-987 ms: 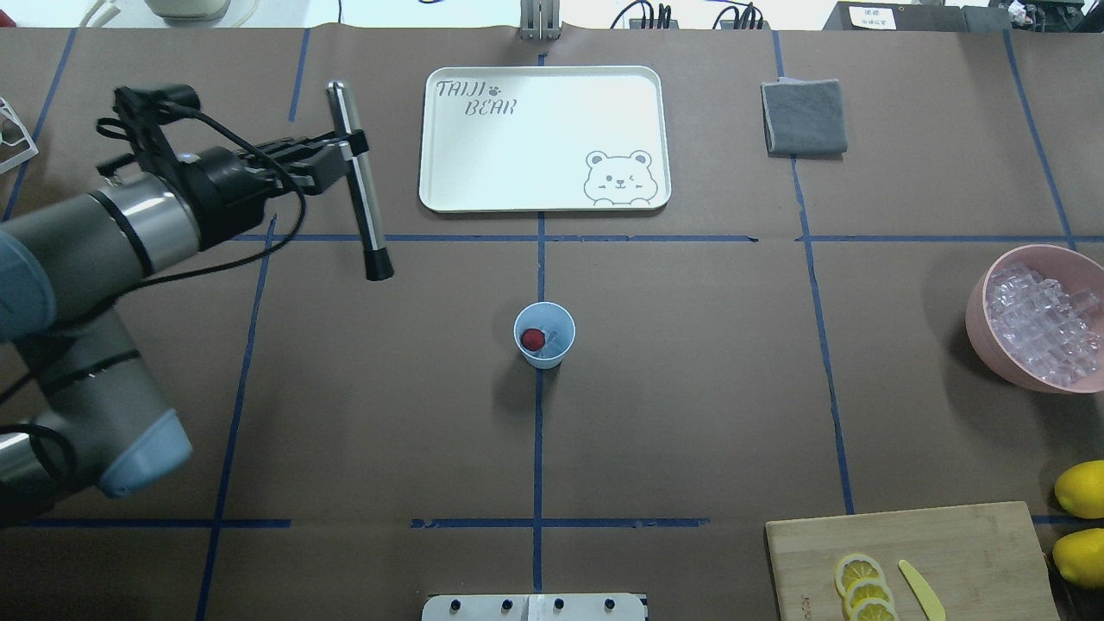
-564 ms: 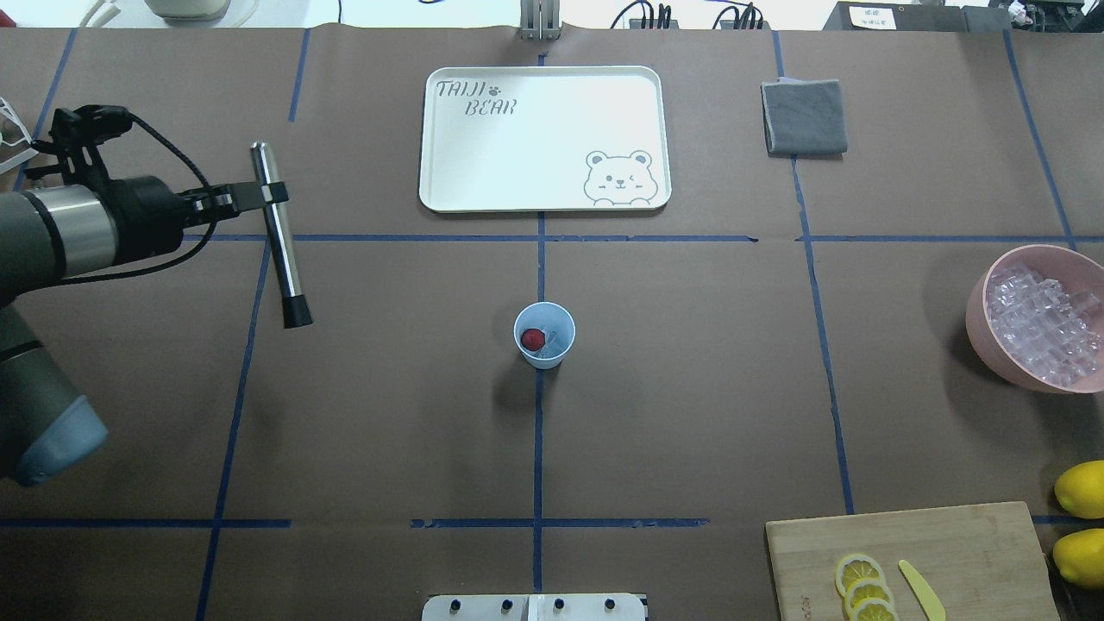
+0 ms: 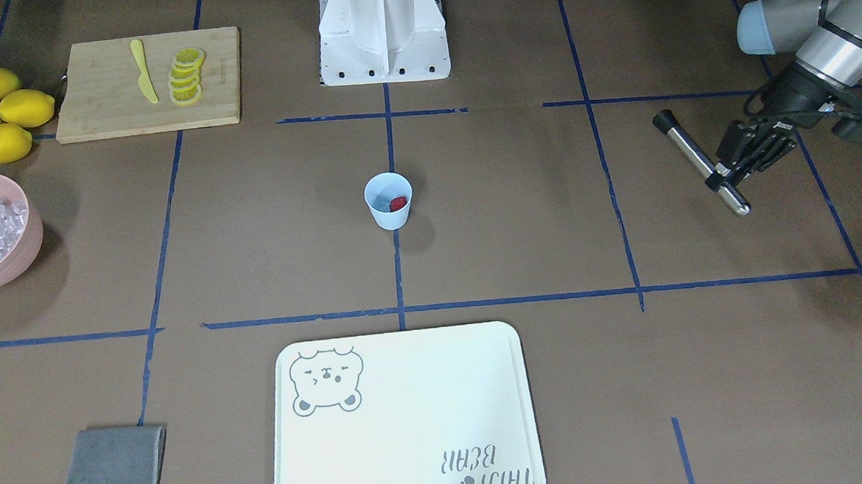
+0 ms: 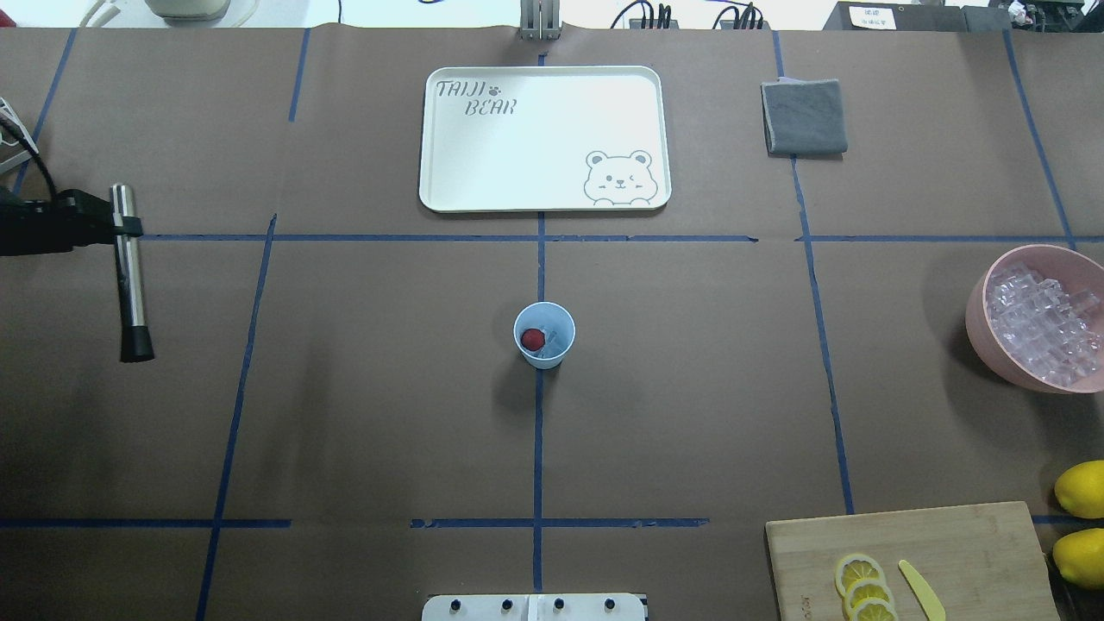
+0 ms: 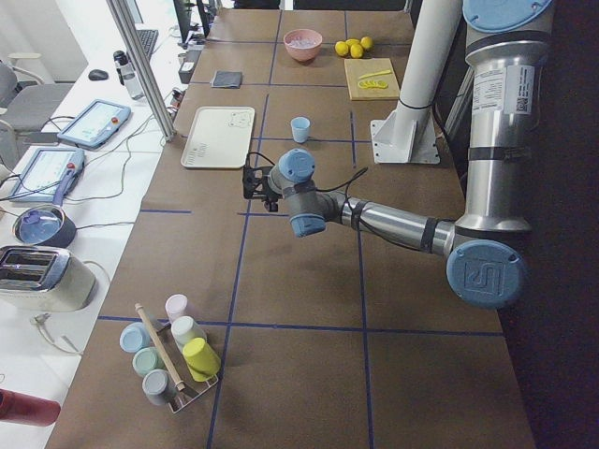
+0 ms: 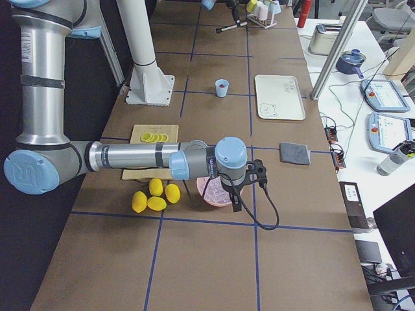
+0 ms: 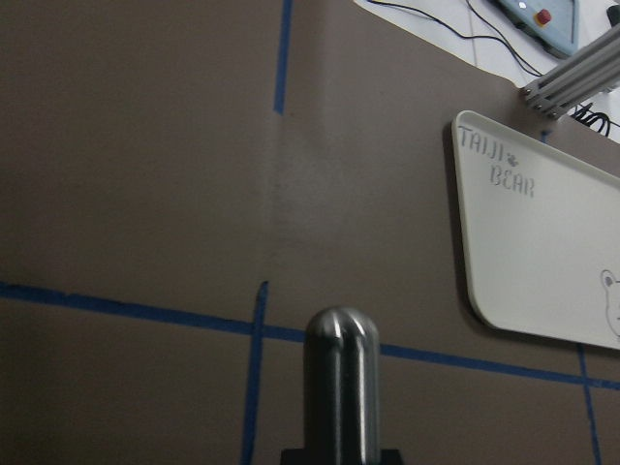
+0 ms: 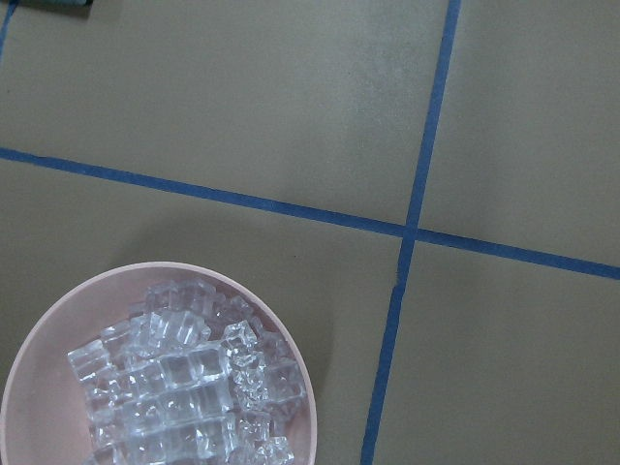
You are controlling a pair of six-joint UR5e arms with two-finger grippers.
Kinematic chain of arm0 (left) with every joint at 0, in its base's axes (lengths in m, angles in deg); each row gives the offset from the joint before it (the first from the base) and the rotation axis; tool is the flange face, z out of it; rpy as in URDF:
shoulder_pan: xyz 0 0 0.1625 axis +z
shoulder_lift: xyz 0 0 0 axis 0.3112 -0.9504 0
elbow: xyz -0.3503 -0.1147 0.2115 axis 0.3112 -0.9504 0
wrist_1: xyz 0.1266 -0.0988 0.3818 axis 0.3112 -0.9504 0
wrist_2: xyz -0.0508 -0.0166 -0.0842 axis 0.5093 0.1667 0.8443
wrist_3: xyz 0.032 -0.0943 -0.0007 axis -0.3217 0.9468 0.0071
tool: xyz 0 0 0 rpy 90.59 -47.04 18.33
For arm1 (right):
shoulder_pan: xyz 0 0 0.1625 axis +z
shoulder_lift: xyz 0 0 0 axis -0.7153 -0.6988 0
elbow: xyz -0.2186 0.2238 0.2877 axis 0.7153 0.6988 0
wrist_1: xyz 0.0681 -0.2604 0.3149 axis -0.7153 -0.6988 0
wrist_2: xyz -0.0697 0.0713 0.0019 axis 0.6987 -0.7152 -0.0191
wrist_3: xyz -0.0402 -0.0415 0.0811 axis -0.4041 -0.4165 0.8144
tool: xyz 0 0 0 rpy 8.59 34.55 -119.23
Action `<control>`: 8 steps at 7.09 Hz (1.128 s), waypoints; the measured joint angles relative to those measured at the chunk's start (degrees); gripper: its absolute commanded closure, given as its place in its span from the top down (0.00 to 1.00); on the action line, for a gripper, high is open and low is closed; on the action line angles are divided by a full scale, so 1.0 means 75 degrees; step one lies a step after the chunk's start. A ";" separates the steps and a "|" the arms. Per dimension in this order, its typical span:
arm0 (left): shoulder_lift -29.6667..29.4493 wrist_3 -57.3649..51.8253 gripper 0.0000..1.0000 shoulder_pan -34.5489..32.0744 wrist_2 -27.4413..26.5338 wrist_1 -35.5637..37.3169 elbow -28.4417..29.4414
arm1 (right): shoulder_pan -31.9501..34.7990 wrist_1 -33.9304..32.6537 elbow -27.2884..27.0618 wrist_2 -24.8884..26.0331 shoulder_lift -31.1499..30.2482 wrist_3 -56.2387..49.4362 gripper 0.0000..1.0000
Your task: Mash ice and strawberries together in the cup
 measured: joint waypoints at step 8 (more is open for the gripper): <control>0.0575 -0.4202 0.00 -0.0287 0.0246 0.1008 0.1701 | -0.0001 0.0033 -0.0003 0.0067 -0.0037 0.0000 0.99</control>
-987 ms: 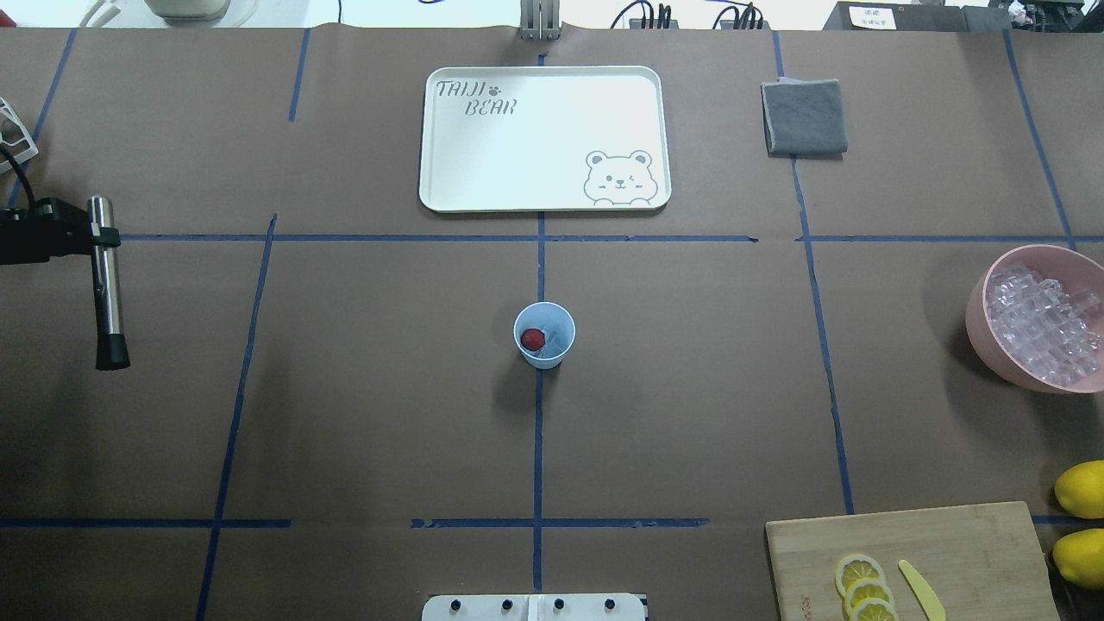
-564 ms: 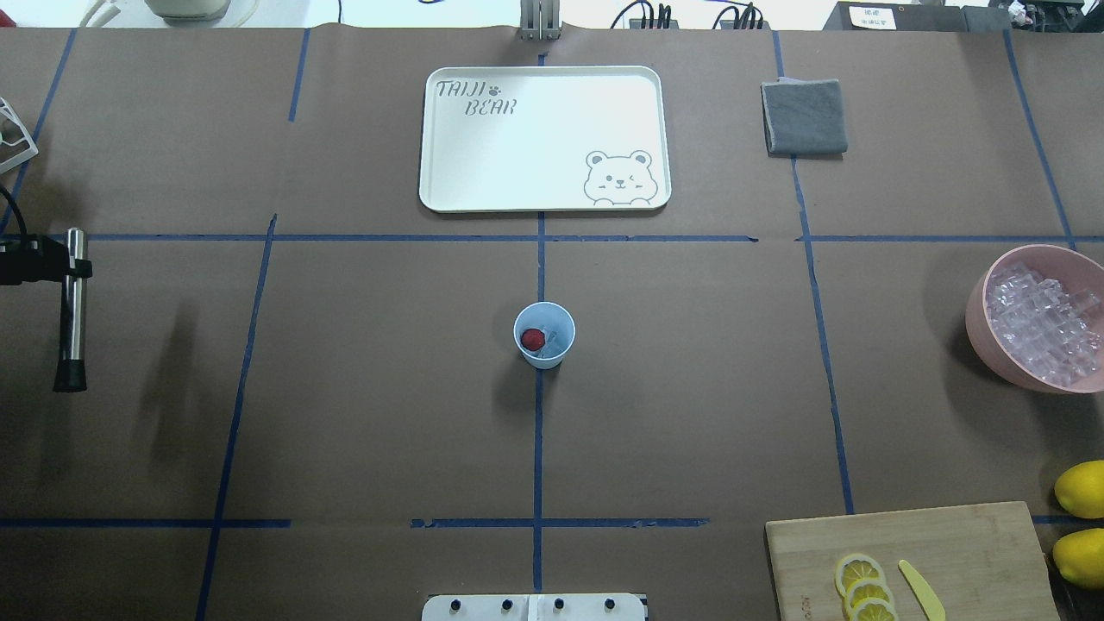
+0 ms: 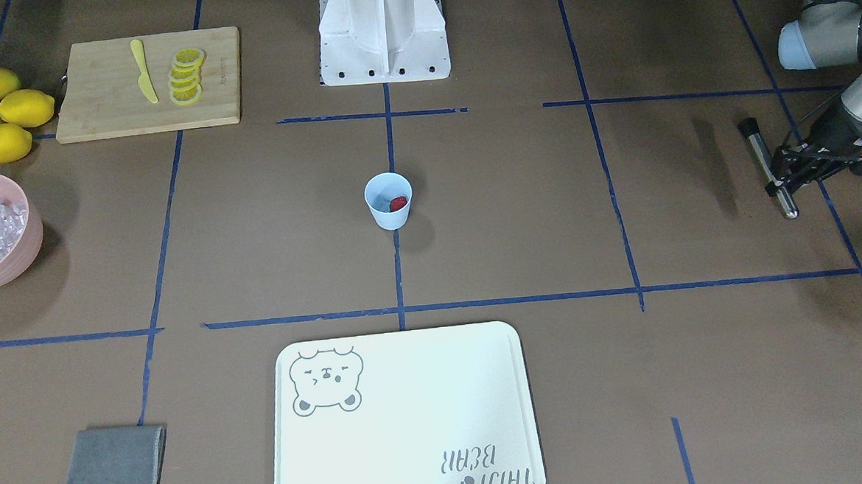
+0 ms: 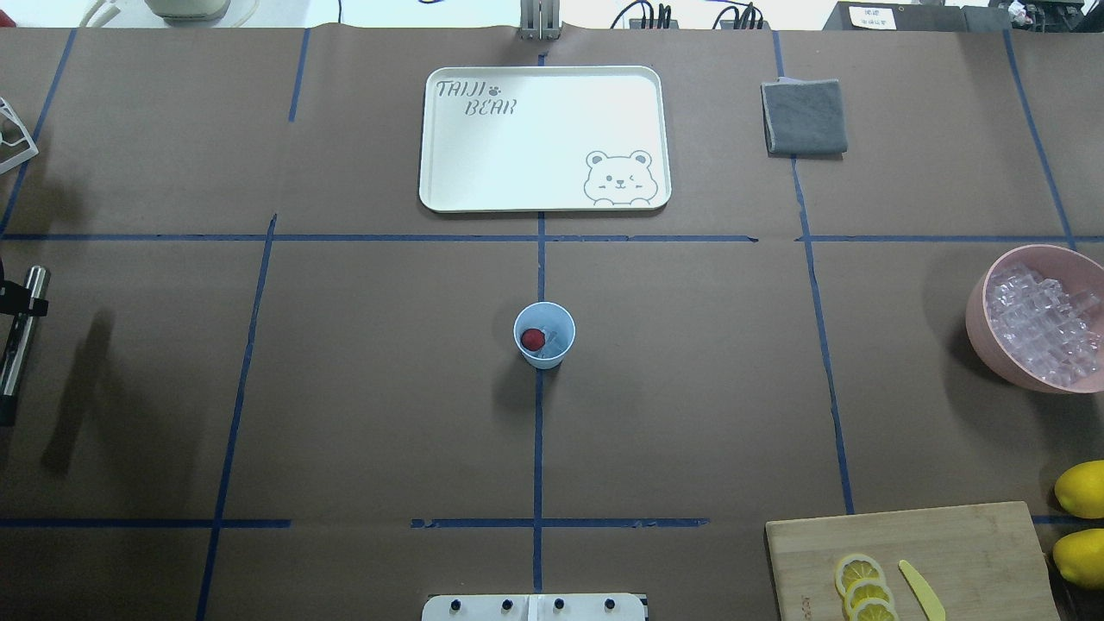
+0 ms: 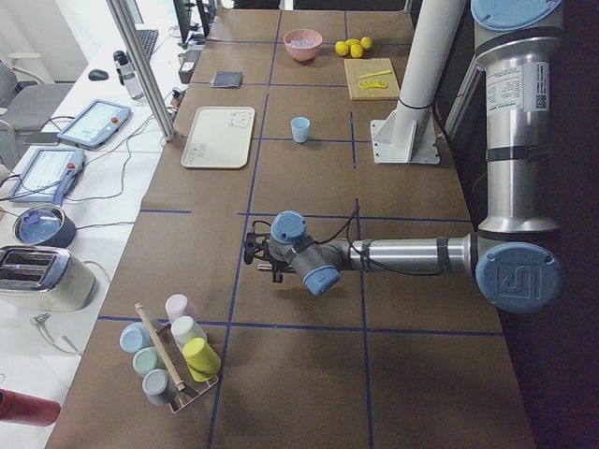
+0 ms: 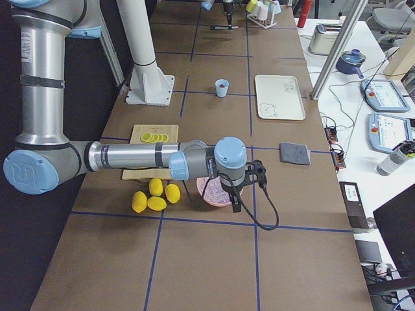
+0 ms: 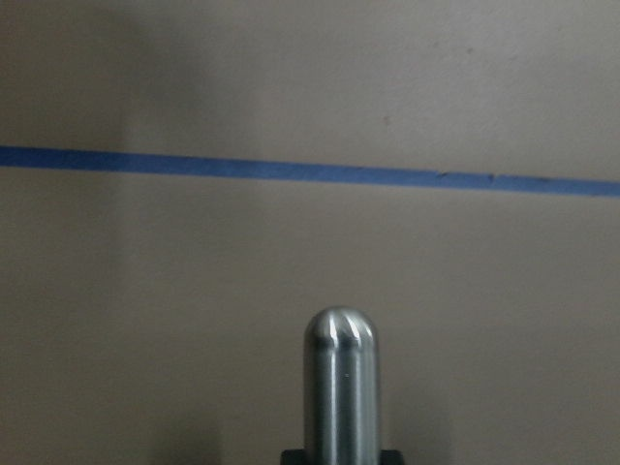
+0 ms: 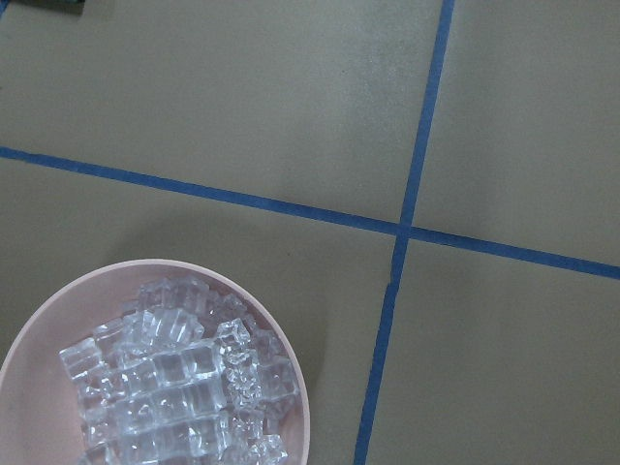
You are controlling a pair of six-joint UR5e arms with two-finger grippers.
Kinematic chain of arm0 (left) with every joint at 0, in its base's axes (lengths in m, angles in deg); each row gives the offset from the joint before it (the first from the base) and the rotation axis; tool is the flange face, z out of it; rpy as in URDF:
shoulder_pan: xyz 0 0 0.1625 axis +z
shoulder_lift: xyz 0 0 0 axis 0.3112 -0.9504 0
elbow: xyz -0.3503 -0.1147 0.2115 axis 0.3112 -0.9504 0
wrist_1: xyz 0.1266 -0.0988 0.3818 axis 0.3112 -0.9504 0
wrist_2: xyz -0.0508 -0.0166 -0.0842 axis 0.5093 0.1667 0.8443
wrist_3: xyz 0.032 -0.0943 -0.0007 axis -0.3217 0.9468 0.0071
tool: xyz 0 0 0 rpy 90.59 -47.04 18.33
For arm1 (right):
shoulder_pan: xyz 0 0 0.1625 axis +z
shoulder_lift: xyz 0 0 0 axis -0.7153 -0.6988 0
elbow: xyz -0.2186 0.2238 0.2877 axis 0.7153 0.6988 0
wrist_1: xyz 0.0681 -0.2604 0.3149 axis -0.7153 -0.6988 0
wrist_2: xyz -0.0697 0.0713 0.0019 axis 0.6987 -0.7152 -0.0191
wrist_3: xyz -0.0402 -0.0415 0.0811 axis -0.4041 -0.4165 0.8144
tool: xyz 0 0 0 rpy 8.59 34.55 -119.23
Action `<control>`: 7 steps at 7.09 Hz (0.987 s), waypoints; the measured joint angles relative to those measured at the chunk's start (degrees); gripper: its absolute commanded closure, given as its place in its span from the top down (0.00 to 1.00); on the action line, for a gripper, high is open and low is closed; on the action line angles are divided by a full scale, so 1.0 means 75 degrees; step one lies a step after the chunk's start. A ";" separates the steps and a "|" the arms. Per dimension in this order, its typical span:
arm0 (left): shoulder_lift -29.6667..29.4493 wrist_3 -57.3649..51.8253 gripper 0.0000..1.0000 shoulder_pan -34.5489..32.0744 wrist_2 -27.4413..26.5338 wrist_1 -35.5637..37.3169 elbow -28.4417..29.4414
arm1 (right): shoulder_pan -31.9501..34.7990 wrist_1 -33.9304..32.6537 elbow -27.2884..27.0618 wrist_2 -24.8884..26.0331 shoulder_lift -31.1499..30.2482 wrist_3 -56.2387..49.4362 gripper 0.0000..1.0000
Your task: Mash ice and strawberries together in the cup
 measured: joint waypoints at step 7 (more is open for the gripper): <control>0.0092 -0.0764 0.22 -0.0137 -0.0054 0.0067 0.0646 | 0.0000 0.0000 0.0027 0.0014 0.0059 0.0000 0.99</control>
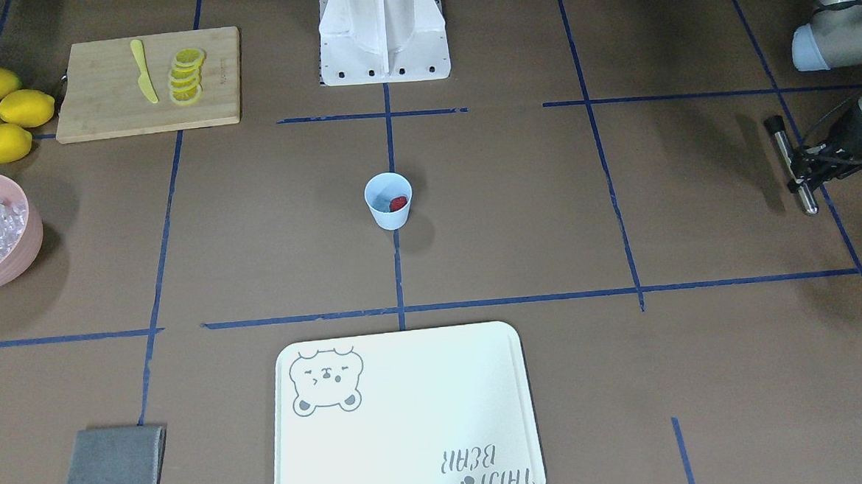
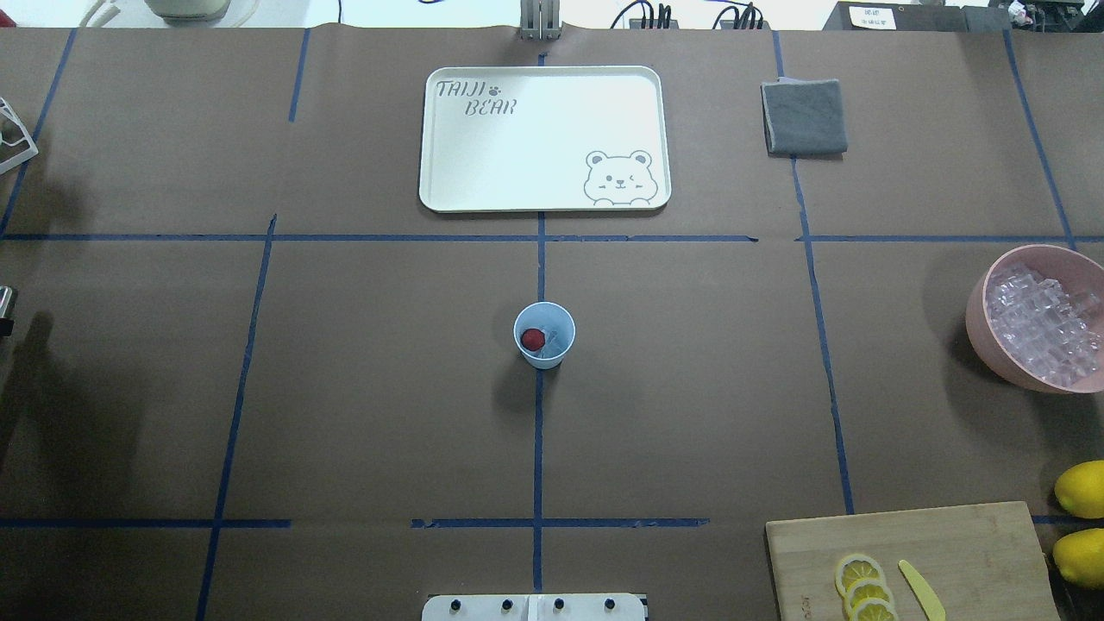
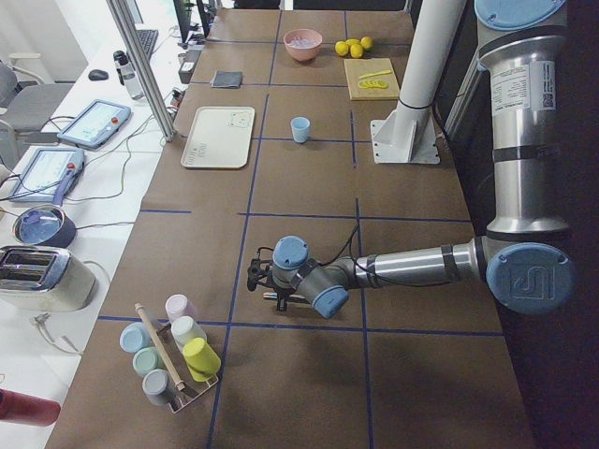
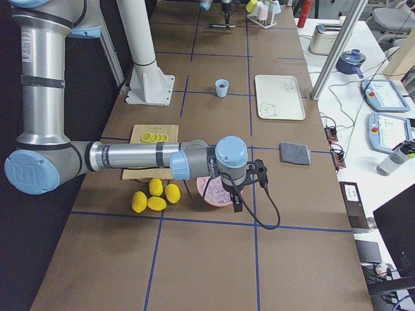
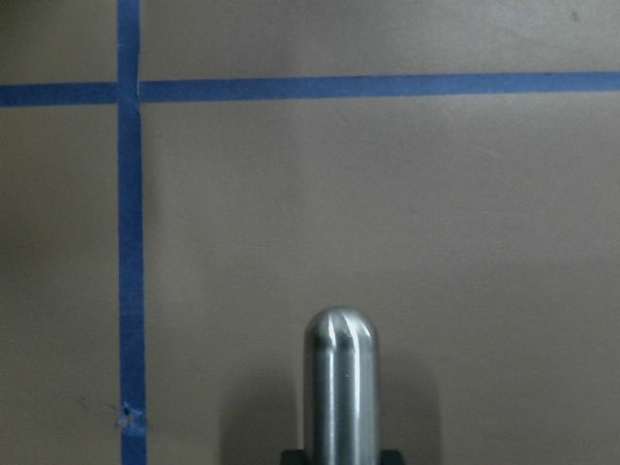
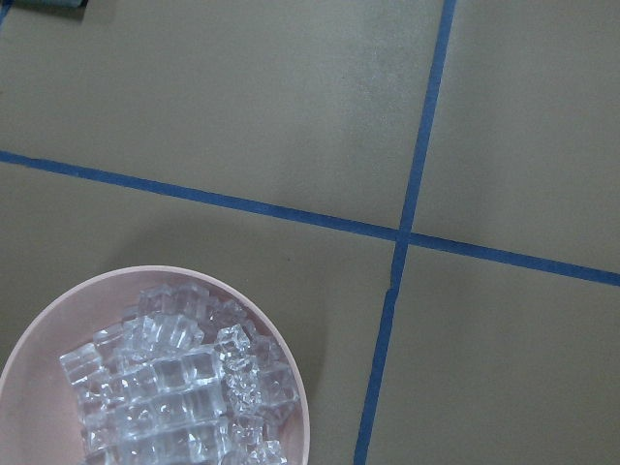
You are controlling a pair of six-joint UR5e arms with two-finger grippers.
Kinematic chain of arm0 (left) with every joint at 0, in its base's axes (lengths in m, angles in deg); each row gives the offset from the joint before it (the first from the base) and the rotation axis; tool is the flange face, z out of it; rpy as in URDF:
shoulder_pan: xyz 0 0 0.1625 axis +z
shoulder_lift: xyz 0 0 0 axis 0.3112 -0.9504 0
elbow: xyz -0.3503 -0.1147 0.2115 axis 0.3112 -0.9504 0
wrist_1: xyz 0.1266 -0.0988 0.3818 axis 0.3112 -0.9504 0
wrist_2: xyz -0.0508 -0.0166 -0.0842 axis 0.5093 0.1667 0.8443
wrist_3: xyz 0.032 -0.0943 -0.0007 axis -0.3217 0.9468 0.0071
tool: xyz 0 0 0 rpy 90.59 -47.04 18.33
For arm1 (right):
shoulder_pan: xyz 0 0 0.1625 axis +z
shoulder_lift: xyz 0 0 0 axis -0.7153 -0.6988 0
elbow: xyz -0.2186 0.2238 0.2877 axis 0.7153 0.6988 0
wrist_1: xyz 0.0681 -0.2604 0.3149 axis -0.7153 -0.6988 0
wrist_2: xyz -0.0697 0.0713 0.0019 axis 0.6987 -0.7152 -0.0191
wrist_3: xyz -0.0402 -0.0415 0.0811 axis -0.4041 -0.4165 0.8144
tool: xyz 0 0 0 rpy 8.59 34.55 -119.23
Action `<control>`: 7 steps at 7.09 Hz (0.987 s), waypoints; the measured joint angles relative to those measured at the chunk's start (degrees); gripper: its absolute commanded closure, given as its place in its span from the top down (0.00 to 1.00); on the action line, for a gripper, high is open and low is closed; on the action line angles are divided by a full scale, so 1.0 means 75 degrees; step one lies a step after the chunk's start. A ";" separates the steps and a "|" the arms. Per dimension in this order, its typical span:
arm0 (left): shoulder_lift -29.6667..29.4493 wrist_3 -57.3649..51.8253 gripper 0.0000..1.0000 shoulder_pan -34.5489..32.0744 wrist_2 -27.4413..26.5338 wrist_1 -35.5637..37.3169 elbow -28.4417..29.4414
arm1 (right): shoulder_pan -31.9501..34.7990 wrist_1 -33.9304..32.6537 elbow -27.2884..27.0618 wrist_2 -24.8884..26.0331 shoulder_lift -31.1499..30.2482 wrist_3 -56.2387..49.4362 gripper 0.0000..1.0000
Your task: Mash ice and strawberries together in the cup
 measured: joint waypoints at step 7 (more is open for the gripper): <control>-0.0001 -0.0021 1.00 -0.0180 0.0032 0.0009 0.0136 | 0.0000 -0.0046 -0.0002 -0.0022 0.0073 0.0099 0.99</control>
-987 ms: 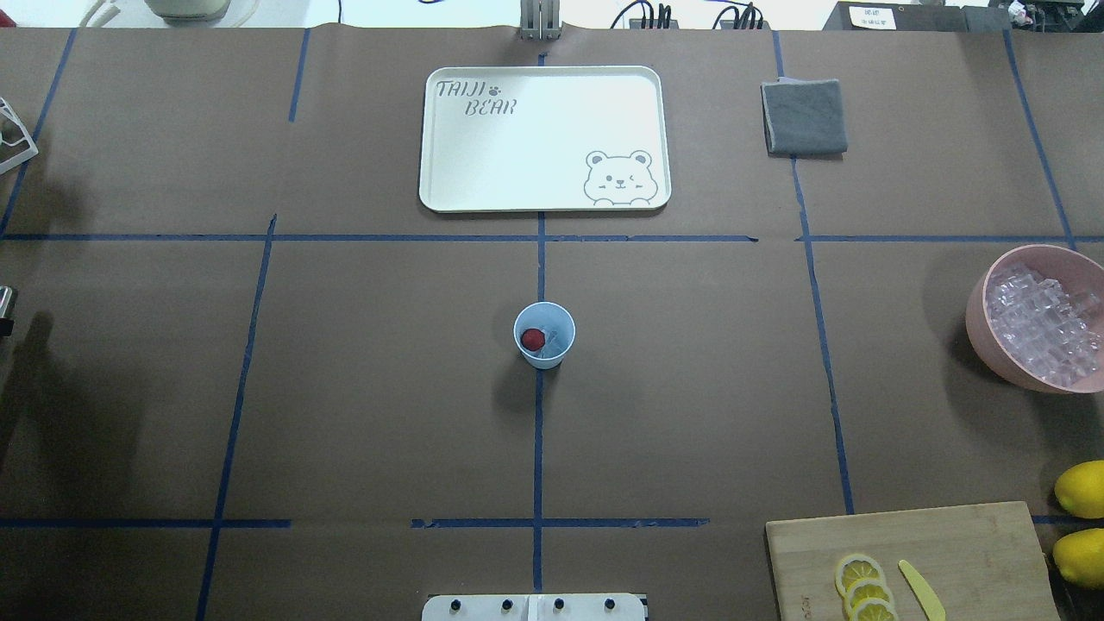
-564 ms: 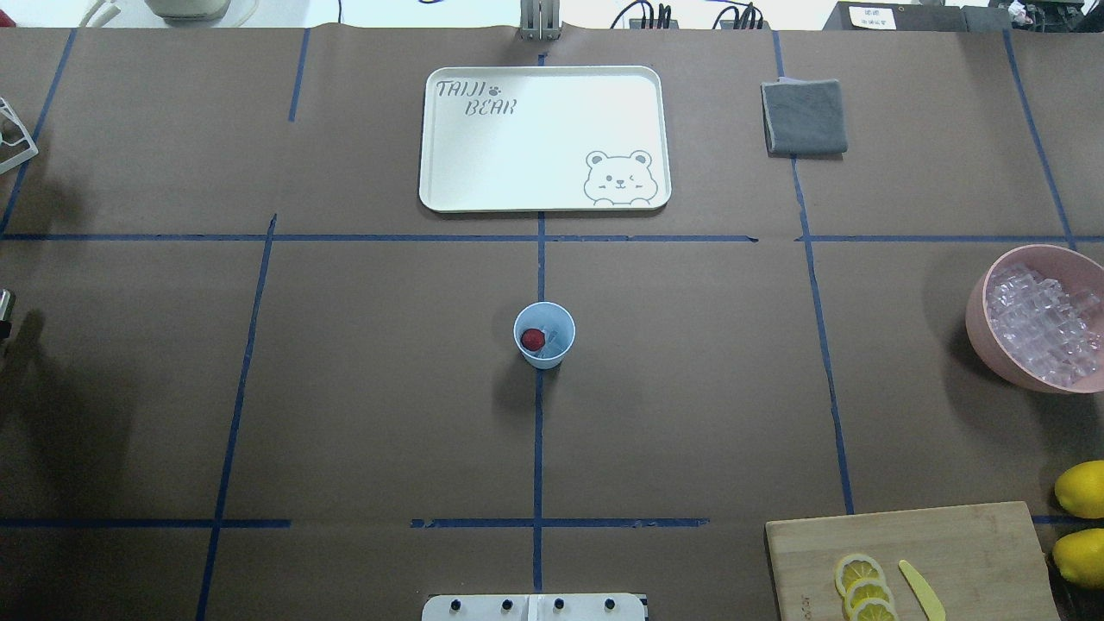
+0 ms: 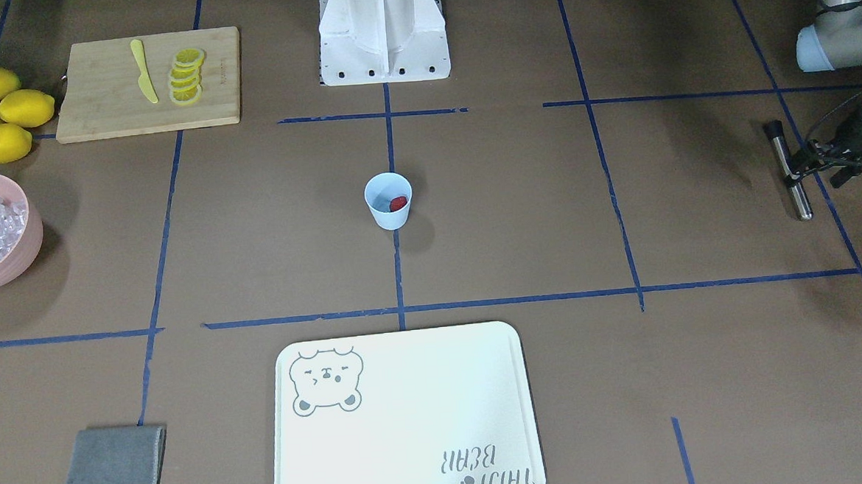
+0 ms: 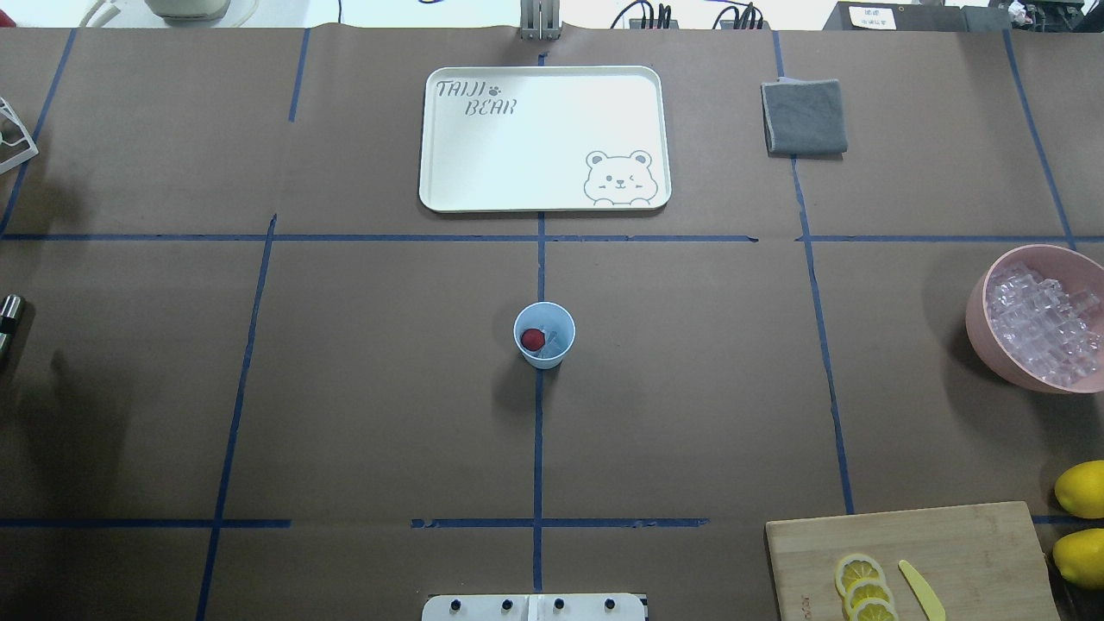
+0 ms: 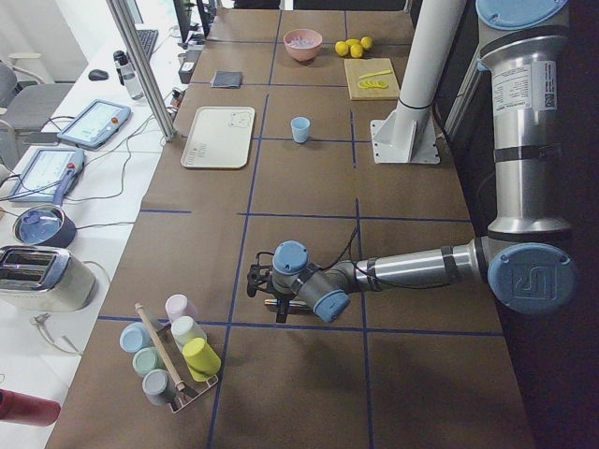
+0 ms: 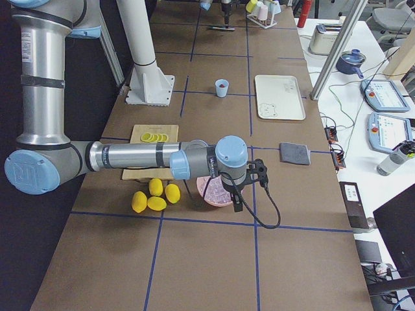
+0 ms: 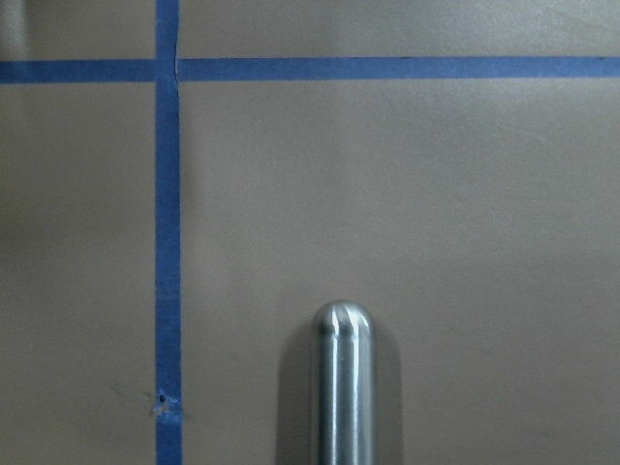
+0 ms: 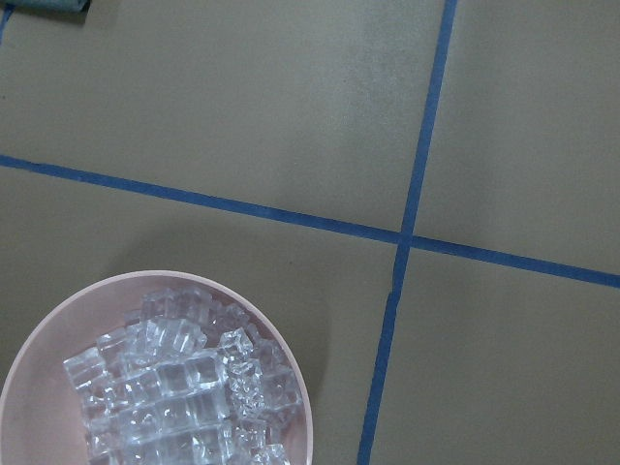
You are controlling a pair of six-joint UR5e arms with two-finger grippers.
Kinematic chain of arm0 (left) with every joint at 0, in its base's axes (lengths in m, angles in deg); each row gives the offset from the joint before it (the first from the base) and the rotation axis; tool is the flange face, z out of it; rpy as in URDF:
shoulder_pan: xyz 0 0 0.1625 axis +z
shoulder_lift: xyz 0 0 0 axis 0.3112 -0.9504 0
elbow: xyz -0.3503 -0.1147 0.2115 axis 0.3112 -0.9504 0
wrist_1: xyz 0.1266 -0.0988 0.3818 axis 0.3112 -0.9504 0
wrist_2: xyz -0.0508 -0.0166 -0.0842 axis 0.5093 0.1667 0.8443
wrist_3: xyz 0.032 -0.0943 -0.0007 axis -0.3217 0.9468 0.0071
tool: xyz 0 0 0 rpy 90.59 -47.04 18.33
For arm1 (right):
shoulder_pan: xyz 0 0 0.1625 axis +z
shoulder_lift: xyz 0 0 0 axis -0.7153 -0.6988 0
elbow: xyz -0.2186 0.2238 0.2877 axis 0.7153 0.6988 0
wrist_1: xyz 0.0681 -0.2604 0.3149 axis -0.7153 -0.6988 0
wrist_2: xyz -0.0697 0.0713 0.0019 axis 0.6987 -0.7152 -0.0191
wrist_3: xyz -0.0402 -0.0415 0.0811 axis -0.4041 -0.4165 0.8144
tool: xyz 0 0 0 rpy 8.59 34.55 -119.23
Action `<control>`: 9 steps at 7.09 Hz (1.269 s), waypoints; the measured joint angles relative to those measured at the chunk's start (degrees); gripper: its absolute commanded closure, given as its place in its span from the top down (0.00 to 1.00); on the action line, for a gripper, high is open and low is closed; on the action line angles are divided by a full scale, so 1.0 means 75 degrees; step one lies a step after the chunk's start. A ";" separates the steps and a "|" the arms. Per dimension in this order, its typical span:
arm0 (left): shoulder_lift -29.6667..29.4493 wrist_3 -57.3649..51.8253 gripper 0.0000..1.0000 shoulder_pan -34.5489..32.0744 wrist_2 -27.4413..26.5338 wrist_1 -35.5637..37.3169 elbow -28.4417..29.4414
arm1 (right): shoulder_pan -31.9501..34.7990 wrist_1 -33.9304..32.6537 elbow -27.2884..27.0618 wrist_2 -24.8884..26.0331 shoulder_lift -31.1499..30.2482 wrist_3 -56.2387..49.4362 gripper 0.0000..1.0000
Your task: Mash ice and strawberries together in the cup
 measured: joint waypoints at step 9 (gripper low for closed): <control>-0.0532 -0.5368 1.00 -0.2938 0.1177 0.6419 -0.1564 | 0.0000 -0.0014 0.0067 0.0041 0.0088 0.0135 0.99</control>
